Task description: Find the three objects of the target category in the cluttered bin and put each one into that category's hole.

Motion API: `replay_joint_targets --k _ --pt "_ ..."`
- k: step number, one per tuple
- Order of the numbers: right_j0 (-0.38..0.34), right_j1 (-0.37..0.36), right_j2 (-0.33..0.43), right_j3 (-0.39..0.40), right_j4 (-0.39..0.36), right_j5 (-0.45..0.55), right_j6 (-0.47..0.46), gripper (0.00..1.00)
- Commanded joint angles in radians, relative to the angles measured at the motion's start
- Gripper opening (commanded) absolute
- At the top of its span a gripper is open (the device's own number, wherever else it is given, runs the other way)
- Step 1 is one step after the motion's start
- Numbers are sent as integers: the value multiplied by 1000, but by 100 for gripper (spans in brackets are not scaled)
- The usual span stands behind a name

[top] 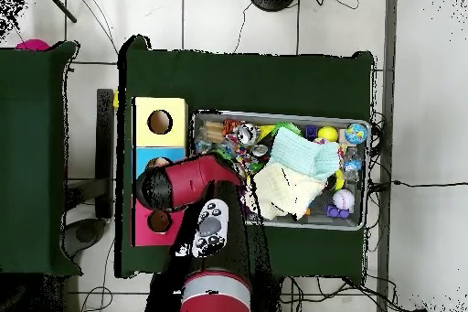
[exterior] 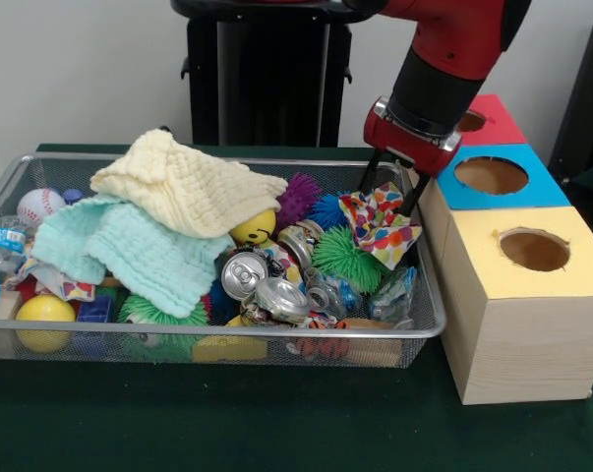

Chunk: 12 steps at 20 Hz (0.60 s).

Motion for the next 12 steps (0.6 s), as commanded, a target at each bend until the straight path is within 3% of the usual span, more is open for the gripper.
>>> replay_joint_targets --k 1,6,12 --pt "-95 218 -45 -185 -85 -484 142 100" --pt "-117 202 -40 -210 -157 -428 47 100" --pt "-167 182 2 -218 -186 -425 3 100"
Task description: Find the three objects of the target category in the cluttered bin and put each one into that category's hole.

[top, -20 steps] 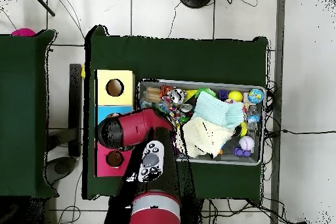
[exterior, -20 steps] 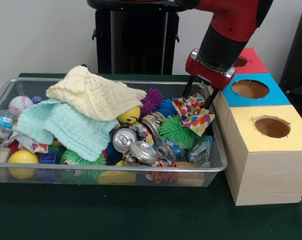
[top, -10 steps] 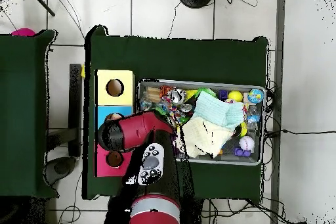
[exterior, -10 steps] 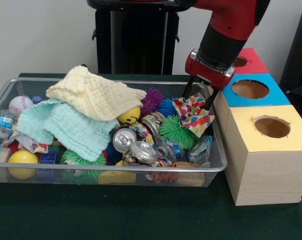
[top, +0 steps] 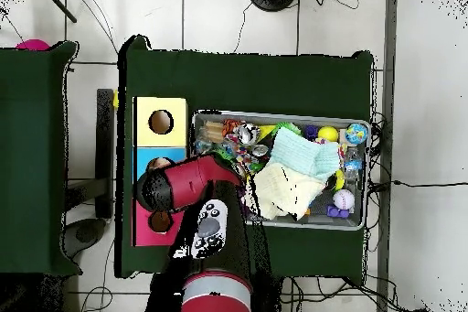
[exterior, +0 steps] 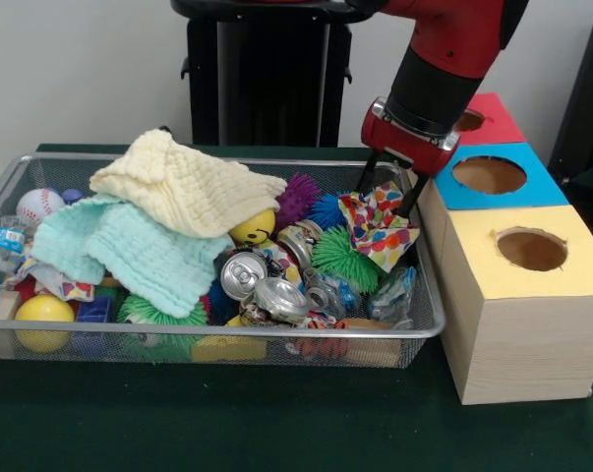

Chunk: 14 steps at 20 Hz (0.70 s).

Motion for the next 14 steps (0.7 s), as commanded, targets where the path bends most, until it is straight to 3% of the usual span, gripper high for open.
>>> replay_joint_targets --k 1,9,14 --pt "-165 186 -5 -220 -150 -412 5 100" --pt "-138 201 -49 -272 -173 -379 74 100" --pt "-139 217 -53 -286 -166 -389 41 100"
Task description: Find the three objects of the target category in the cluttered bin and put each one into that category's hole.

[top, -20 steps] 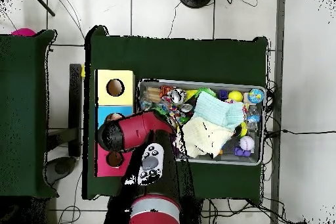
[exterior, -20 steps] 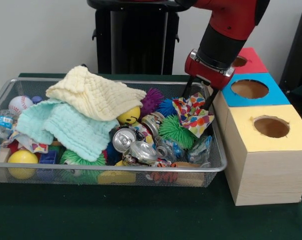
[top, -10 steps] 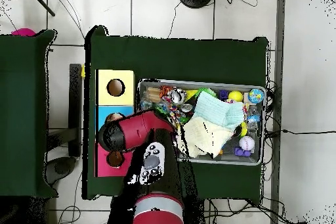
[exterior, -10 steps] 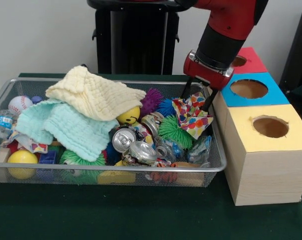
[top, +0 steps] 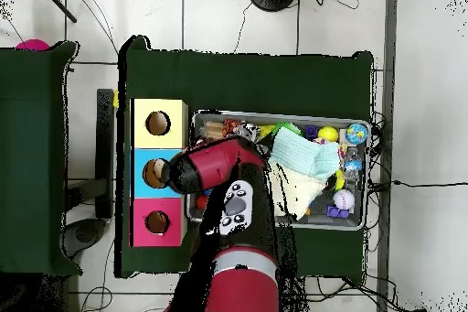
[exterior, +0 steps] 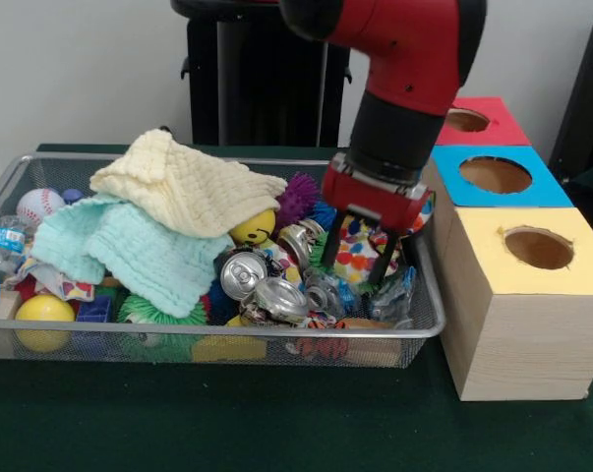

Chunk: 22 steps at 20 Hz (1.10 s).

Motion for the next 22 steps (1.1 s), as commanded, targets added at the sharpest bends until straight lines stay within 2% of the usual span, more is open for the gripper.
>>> replay_joint_targets --k 1,11,13,14,16,17,19,22 --pt "-64 124 -28 -143 -67 -124 31 100" --pt "-37 165 -70 -140 -24 -173 46 100" --pt "-20 178 -85 -148 -30 -142 35 100" --pt "-34 170 -56 -136 -31 -102 -8 0" --pt "-66 157 9 -143 -48 46 -153 0" --pt "-92 147 61 -144 -59 133 -265 0" --pt "-175 135 194 -113 -27 302 -420 0" --pt "-237 135 287 -71 20 395 -442 0"
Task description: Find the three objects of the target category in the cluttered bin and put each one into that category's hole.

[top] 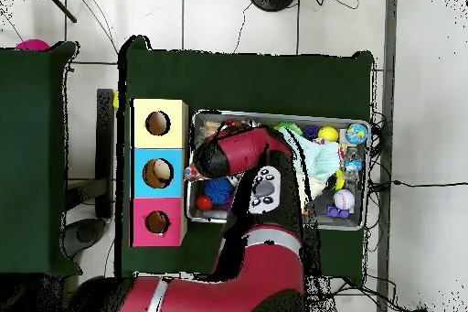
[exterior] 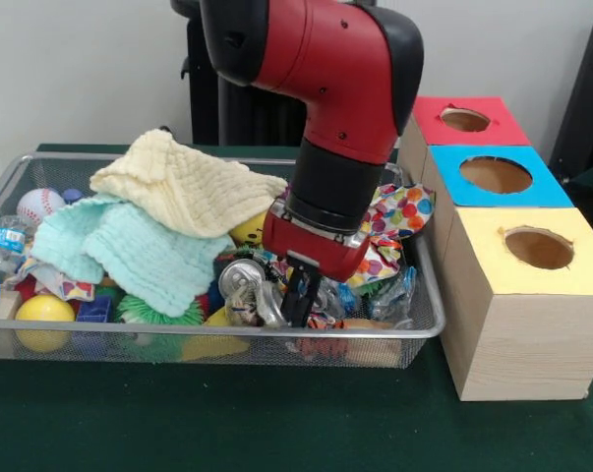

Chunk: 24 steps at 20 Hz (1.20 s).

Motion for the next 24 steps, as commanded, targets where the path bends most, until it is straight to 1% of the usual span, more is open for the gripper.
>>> replay_joint_targets --k 1,3,4,7,10,14,17,20,23,24 --pt "-160 37 298 55 33 361 -408 0" --pt "-158 34 316 62 44 355 -352 0" --pt "-155 28 322 69 48 326 -308 0" --pt "-142 0 339 72 56 341 -251 0" --pt "-125 -33 335 75 53 373 -222 0" --pt "-119 -51 331 84 46 373 -203 0" --pt "-117 -83 330 128 76 403 -167 0" --pt "-107 -108 322 173 107 409 -121 0" --pt "-85 -112 305 178 118 436 -108 0" --pt "-80 -114 301 184 122 425 -98 0"
